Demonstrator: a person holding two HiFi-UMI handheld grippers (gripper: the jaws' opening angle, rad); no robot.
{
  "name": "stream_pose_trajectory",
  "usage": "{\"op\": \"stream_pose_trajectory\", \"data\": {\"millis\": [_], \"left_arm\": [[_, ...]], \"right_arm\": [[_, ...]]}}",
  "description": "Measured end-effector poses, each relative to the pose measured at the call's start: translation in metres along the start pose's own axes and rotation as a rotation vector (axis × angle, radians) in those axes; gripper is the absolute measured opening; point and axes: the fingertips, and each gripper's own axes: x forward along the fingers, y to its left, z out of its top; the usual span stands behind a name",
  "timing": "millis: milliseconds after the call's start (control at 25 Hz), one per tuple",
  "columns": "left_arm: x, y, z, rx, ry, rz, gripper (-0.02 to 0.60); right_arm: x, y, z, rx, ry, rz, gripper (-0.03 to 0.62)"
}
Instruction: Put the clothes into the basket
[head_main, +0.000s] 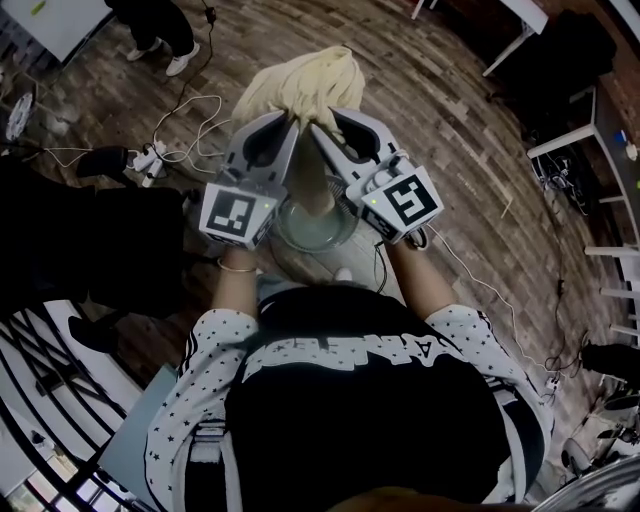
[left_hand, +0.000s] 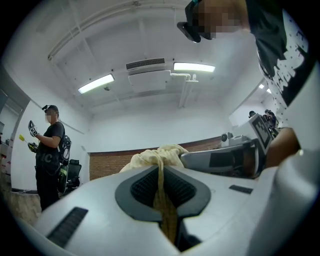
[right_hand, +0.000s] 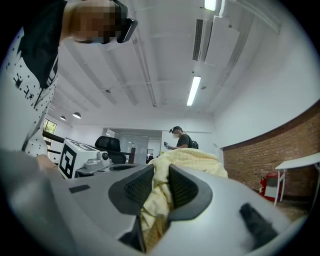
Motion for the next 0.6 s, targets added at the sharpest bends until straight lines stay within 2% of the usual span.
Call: {"op": "stream_pose_trajectory", "data": {"millis": [600], "left_arm": [[0.011, -0.024, -0.012, 0.002, 0.035, -0.062, 0.037]], "right_arm": [[-0.024, -0.008, -0.013, 0.003, 0.029, -0.074, 0.100]]}}
